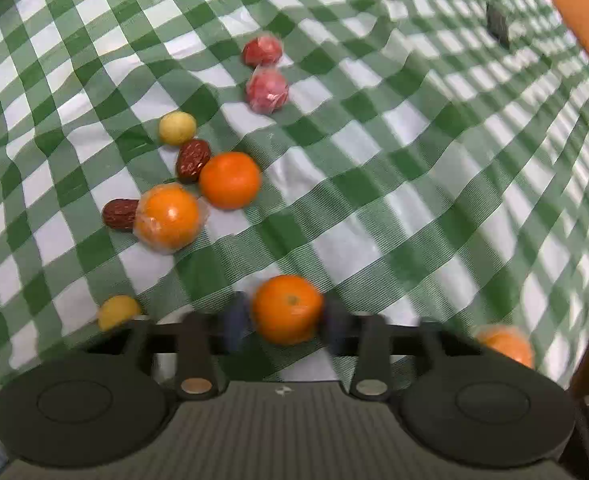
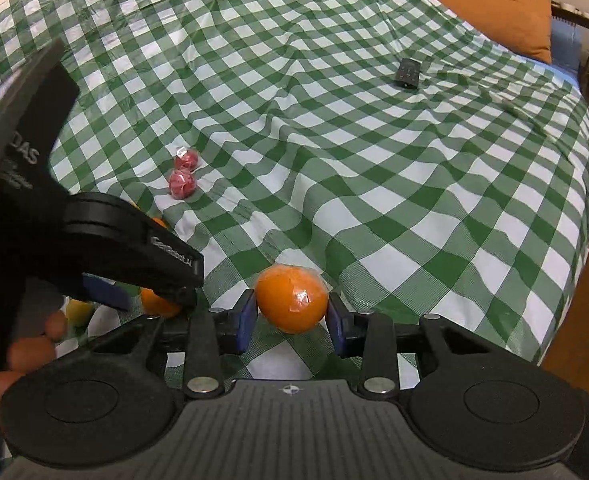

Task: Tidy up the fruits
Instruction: 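Grasp a mandarin with the left tool while the right tool grasps a wrapped mandarin, then carry both mandarins over the blue plate and open both tools to drop them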

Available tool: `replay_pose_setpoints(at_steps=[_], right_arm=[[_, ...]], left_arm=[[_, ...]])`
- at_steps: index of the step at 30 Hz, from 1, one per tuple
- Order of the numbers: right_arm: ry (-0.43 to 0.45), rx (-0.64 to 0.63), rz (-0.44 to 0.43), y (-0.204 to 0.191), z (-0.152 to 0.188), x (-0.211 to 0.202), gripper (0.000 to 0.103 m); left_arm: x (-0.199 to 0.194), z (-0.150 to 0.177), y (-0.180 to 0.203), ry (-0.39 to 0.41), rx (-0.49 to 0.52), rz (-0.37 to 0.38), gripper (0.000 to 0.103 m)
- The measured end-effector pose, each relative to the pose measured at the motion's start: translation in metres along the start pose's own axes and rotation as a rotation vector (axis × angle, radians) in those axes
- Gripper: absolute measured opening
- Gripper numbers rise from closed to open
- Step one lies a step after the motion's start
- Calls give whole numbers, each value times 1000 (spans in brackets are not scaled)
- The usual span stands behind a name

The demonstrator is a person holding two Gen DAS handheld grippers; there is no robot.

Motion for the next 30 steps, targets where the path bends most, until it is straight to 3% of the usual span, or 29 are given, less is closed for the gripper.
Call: replay_pose_setpoints(at_steps=[4, 8, 17, 22, 27, 30], right_arm=[[9, -5, -6, -2, 0, -2, 39], [23, -25, -5, -5, 0, -3, 39], [115, -216, -74, -36, 5, -36, 39], [95, -308, -212, -61, 16, -97, 39], [2, -419, -417, -88, 51, -167, 39], [8, -510, -491, -110, 74, -201, 39]], left_arm=[[-25, 6, -4, 55, -18, -16, 38], [-82, 32, -34, 90, -97, -38, 38], [-233, 167, -144, 155, -313, -299, 38], [-287, 252, -182, 162, -436, -408, 38], [-310, 321, -199, 140, -524, -419, 38], [-314, 350, -203, 146, -553, -420, 38]])
Point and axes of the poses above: each gripper's, at about its wrist camera, not at the fingertips, and x roughly the way its jaws point, y to its right, z to its underside, the point moved 5 cm from there along x, roughly the way its jaws point, and after that the axes turned 1 degree about x, right-handed, at the moved point
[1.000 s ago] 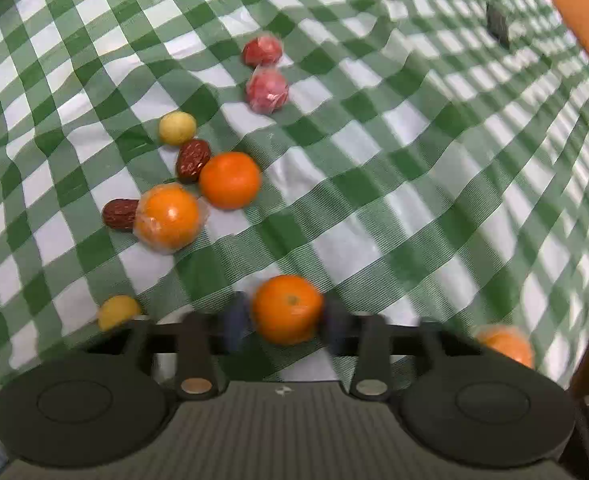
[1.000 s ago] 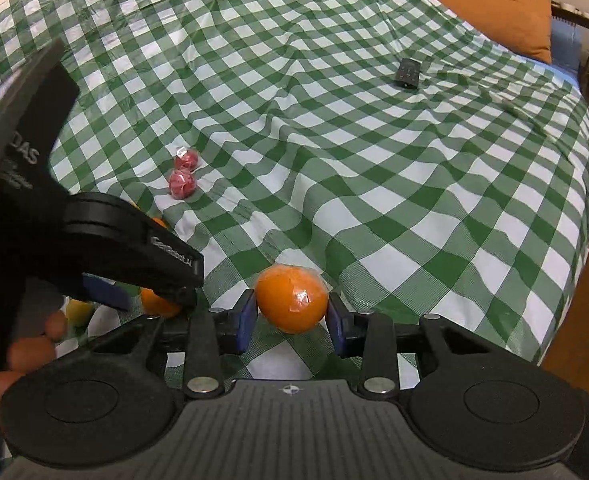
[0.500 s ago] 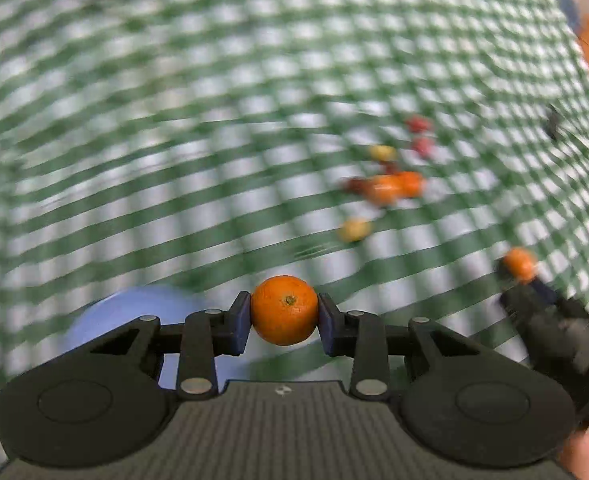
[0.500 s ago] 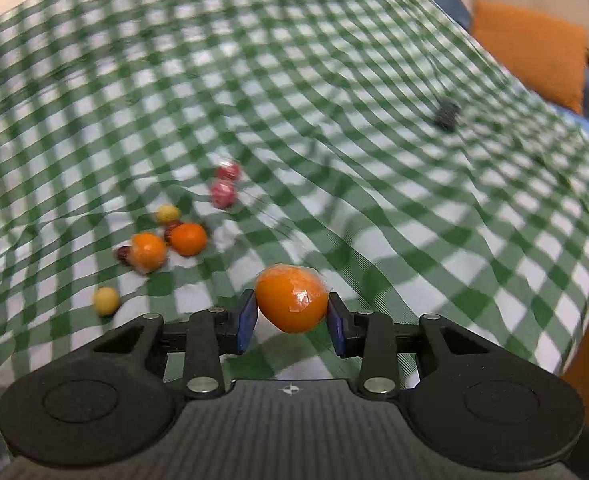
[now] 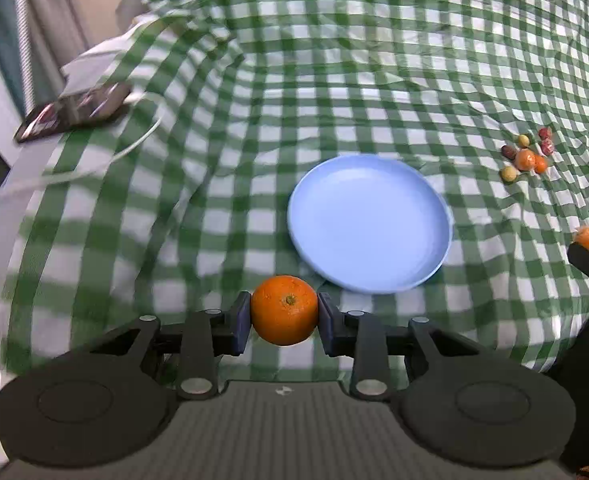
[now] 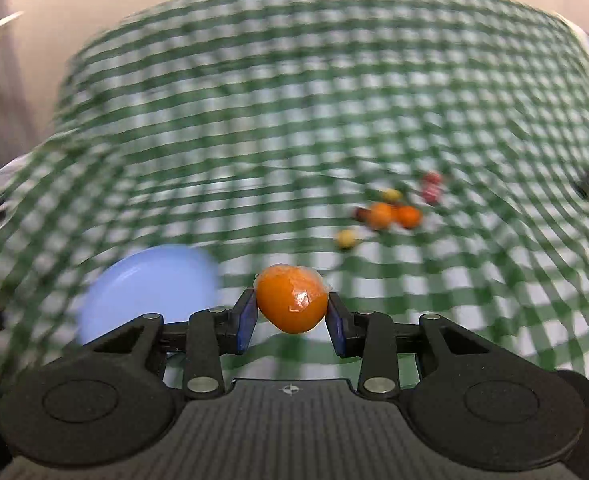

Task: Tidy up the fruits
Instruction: 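Carry both mandarins over the blue plate and open both tools to drop them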

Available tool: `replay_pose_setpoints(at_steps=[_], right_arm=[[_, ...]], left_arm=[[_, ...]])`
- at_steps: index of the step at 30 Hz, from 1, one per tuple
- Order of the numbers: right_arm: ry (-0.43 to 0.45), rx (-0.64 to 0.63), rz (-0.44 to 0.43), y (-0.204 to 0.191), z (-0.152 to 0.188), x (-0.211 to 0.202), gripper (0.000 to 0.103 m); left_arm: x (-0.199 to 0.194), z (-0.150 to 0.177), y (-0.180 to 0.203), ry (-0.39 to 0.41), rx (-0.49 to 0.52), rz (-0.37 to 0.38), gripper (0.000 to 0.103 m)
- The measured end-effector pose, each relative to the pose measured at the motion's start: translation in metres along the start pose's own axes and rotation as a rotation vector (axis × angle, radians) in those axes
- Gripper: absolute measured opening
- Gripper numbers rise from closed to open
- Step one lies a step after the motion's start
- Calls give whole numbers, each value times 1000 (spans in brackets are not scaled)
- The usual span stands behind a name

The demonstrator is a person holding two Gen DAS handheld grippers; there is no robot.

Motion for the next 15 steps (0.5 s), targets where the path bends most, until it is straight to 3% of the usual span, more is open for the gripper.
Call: replay_pose_setpoints(at_steps=[9, 15], right_arm=[[-28, -203, -84, -76, 2, -21, 39], [-62, -244, -70, -88, 3, -18, 39]], left_arm=[[-12, 12, -30, 82, -75, 44, 38], [-5, 12, -36, 89, -88, 79, 38]])
Point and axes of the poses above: each gripper's, at about its wrist camera, not at the fingertips, and x roughly the way its jaws point, y to its right, z to its underside, the point moved 5 cm from there along x, roughly the way its jaws point, and after that the axes turned 1 degree about x, right-handed, at the moved point
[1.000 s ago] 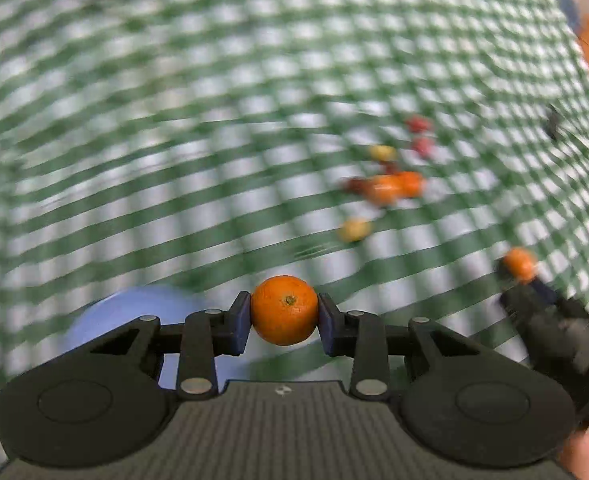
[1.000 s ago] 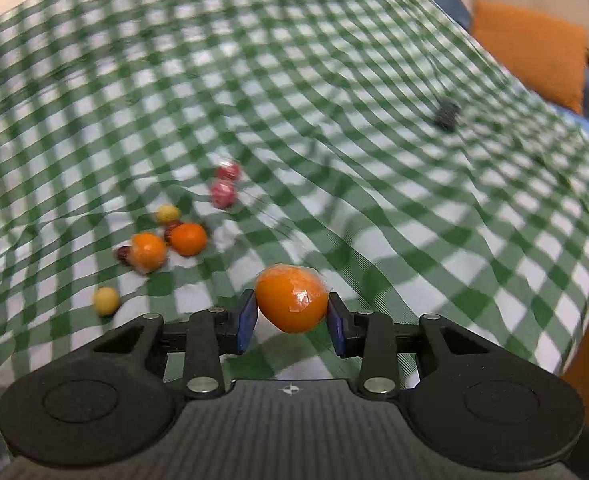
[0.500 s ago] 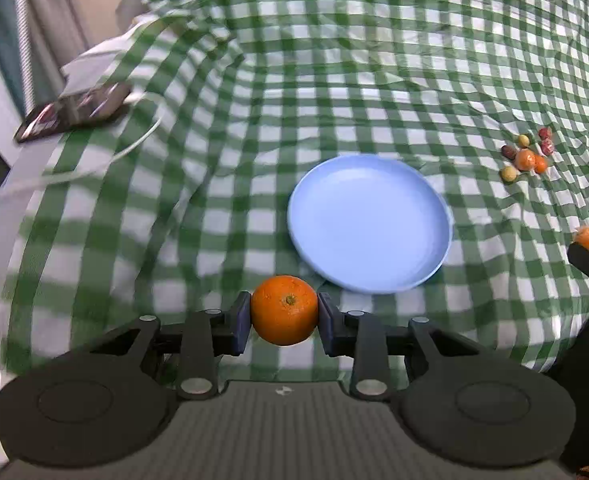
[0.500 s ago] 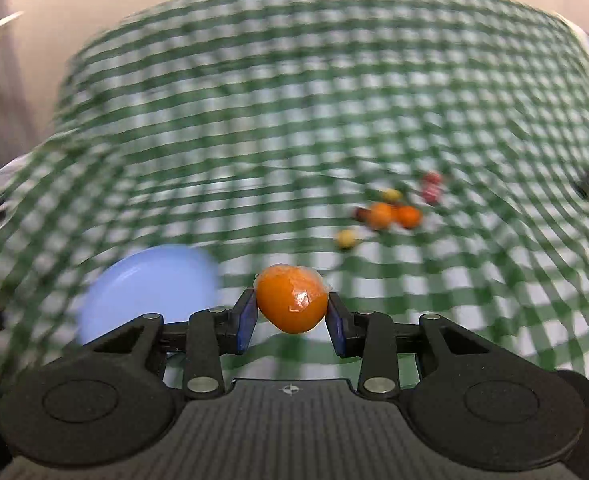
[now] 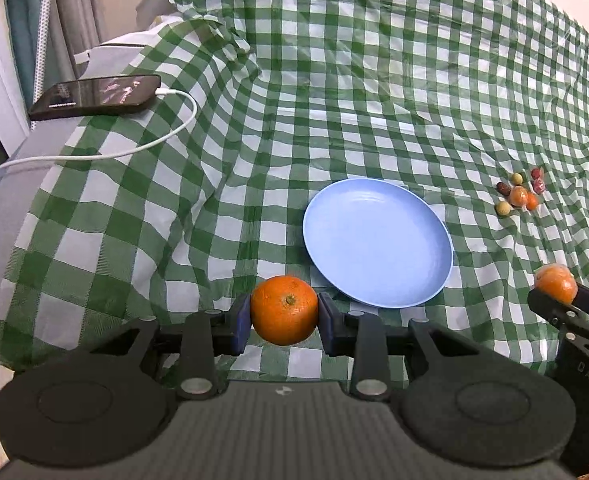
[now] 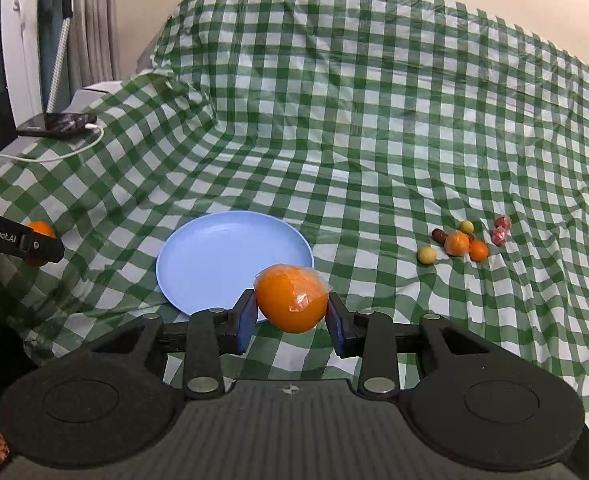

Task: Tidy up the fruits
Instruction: 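Carry both mandarins over the blue plate and open both tools to drop them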

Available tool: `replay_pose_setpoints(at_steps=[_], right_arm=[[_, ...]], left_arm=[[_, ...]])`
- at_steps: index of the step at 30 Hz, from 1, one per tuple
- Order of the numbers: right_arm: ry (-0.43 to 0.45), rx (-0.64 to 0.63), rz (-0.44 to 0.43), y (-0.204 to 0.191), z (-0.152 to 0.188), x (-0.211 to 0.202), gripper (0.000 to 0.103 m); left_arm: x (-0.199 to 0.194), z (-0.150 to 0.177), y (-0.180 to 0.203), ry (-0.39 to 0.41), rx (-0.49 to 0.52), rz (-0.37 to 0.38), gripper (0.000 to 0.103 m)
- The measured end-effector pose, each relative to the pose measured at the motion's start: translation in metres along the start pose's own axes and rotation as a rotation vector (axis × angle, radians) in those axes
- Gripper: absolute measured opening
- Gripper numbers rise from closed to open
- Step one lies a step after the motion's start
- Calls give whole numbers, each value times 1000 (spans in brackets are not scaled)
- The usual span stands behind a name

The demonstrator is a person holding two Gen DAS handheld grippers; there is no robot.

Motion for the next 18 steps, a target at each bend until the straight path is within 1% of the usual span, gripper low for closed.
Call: replay_pose_setpoints(at_steps=[5, 8, 14, 18], right_arm=[[-37, 6, 14, -1, -2, 14, 39], [-45, -5, 19, -2, -4, 21, 39], [-52, -35, 9, -8, -11, 38, 39], [-64, -36, 1, -10, -19, 57, 39]], left_arm=[[11, -4, -2, -5, -5, 14, 38], [18, -11, 1, -10, -5, 22, 38], [37, -30, 17, -17, 13, 51, 38], [56, -46, 28, -23, 24, 69, 38]])
Point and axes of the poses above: each gripper's, at about its wrist camera, not at the fingertips, and x roughly the way its jaws point, y to its right, z to its underside, the point moved 5 cm from there along x, roughly the way its jaws point, and after that the axes turned 1 degree about x, right-handed, at the moved point
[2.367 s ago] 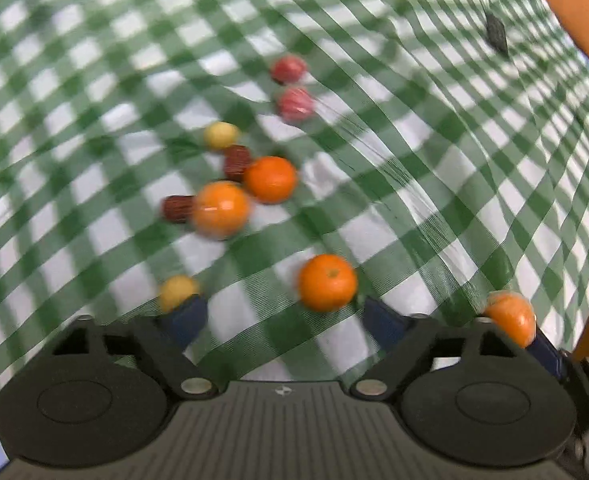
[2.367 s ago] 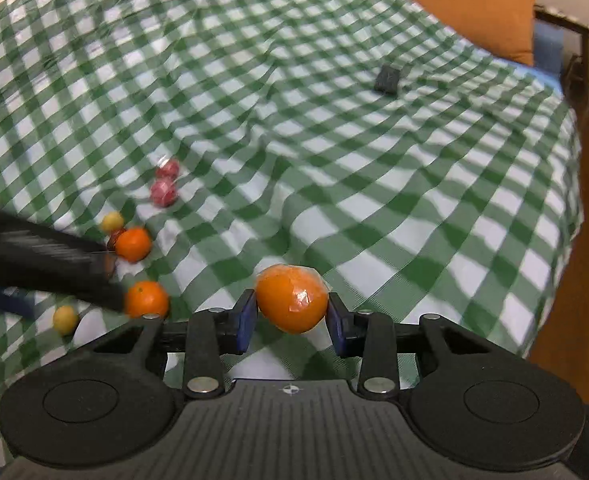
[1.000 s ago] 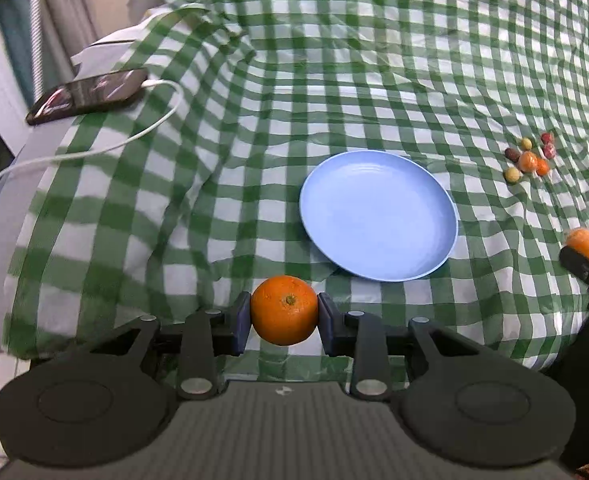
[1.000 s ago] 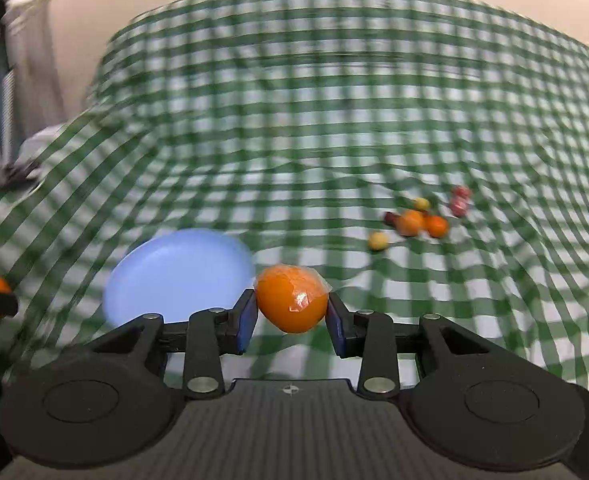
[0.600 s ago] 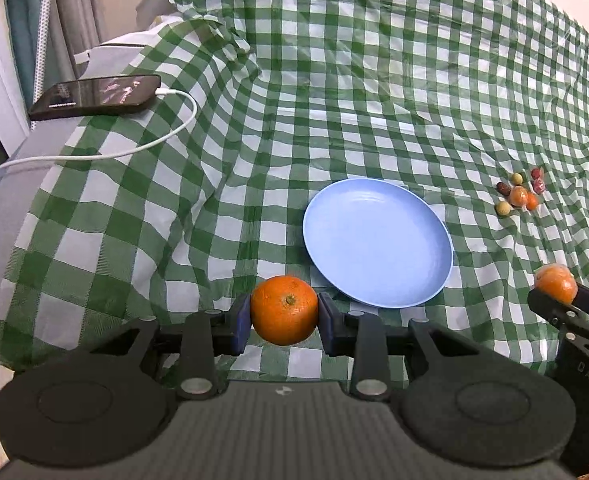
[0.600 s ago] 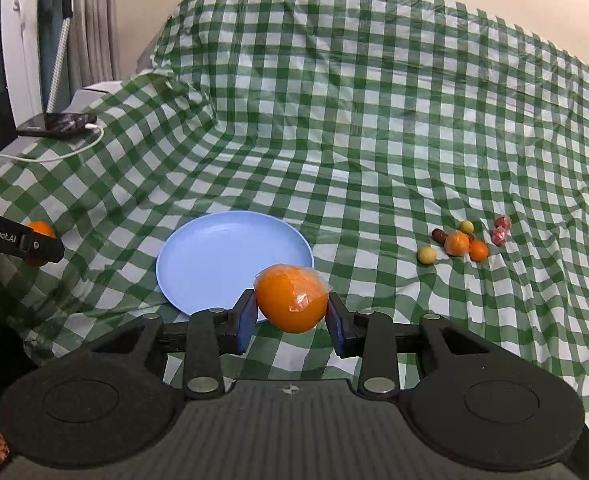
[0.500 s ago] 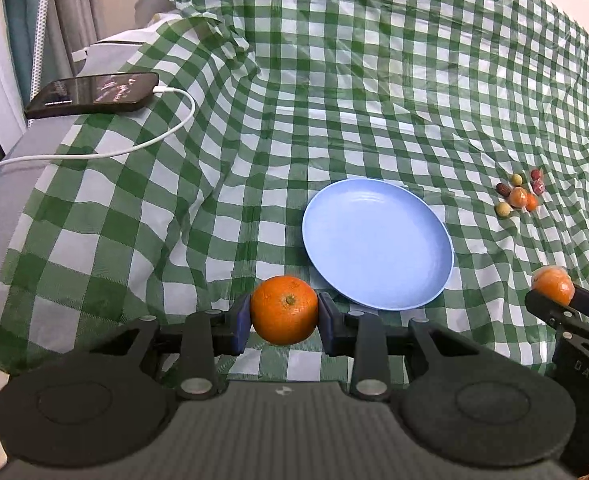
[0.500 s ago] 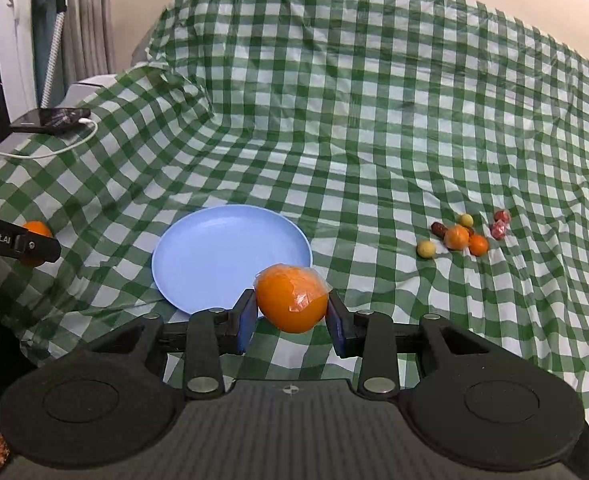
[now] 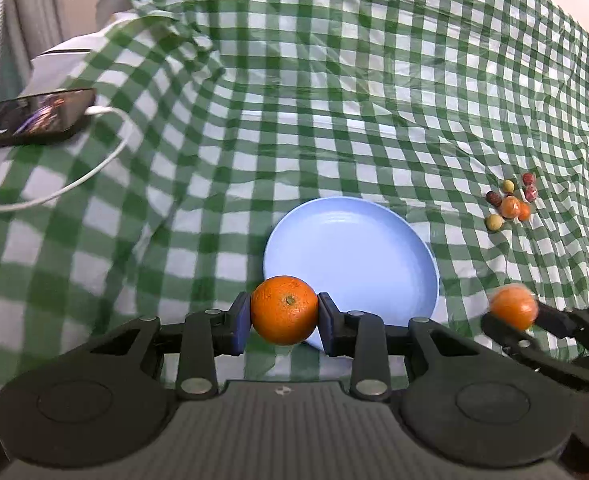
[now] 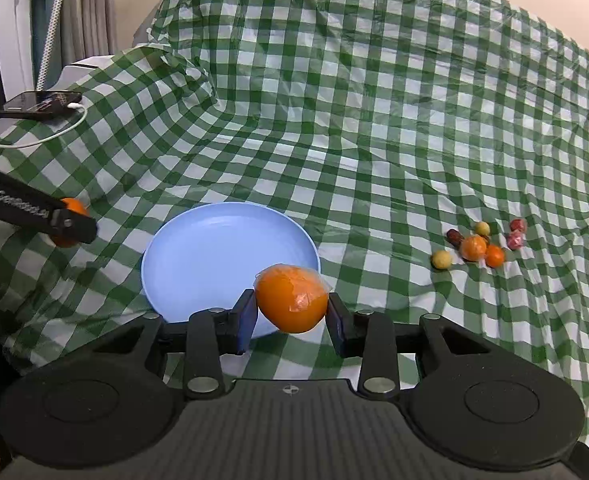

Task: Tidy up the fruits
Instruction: 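Carry both mandarins over the blue plate and open both tools to drop them, then lift both tools away from the plate and swing back toward the fruit cluster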

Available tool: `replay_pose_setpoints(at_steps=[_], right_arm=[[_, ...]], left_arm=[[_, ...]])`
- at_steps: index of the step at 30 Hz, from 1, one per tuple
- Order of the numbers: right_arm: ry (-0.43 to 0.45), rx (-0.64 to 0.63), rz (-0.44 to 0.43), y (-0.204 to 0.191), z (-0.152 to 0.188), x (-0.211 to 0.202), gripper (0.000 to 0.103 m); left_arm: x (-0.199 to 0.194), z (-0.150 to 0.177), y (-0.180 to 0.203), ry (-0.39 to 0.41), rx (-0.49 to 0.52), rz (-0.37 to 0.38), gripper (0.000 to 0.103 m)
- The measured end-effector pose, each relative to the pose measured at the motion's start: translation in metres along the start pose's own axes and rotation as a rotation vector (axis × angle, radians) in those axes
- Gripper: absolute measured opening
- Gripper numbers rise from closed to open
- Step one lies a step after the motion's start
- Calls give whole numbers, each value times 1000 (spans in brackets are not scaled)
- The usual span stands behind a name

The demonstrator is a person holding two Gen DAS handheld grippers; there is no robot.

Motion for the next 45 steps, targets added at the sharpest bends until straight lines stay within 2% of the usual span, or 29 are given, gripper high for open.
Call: replay_pose_setpoints(at_steps=[6, 15, 17, 18, 20, 21, 23, 24, 25, 28, 35, 45], right_arm=[[-52, 15, -4, 1, -8, 42, 39], [-127, -28, -34, -11, -9, 95, 39], [-140, -35, -38, -12, -9, 104, 39], [-143, -37, -37, -13, -9, 108, 39], [-150, -36, -44, -13, -11, 116, 40], [-157, -33, -52, -12, -13, 119, 41], [-158, -17, -49, -9, -18, 123, 62], [-155, -12, -44, -7, -20, 122, 76], [-148, -9, -37, -6, -23, 120, 83], [-128, -19, -10, -4, -25, 105, 93], [-111, -3, -13, -6, -18, 57, 102], [-37, 10, -2, -14, -20, 4, 102]], left_arm=[[39, -18, 10, -38, 34, -5, 38], [98, -32, 19, -98, 82, -28, 38], [107, -33, 18, -109, 89, -33, 41], [110, -34, 18, -110, 92, -29, 47], [112, -38, 16, -96, 102, -32, 95], [110, -40, 15, -70, 104, -46, 102], [101, -44, 14, -13, 122, -56, 103], [97, -45, 15, -11, 134, -47, 103], [92, -45, 15, -14, 142, -34, 103], [74, -47, 15, 8, 136, -16, 103], [27, -41, 20, 34, 147, -10, 103], [-26, -16, 20, 64, 150, -43, 103]])
Point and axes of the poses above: each gripper's, at about its wrist camera, not at the fingertips, and x roughly the way its jaws point, y to its right, z to its underside, the point moved 5 cm from there along x, roughly the way its jaws point, and after that the axes turned 1 degree about x, right-handed, at the moved point
